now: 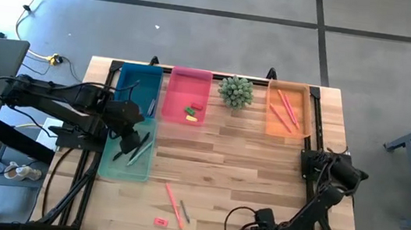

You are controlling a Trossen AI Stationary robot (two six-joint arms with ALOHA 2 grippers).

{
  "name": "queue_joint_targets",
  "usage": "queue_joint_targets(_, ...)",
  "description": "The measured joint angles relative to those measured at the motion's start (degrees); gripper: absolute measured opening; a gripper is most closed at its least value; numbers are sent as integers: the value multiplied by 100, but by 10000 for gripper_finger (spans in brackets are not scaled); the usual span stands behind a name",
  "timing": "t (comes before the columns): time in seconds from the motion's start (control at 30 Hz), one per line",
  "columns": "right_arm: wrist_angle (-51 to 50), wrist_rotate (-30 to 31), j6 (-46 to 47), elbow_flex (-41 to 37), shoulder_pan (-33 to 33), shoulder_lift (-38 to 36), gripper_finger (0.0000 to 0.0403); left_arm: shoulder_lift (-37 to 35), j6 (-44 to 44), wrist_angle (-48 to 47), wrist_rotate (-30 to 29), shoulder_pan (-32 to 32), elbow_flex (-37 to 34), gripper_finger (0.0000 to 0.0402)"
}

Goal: Sort crayons/erasers/pens/pencils in bins
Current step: Put the purple pen into the light blue bin

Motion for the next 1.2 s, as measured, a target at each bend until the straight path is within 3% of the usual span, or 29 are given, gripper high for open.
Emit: queue_joint_targets(1.2, 502, -127, -63, -2, 181, 486, 139, 2, -161, 18, -37, -1, 0, 135)
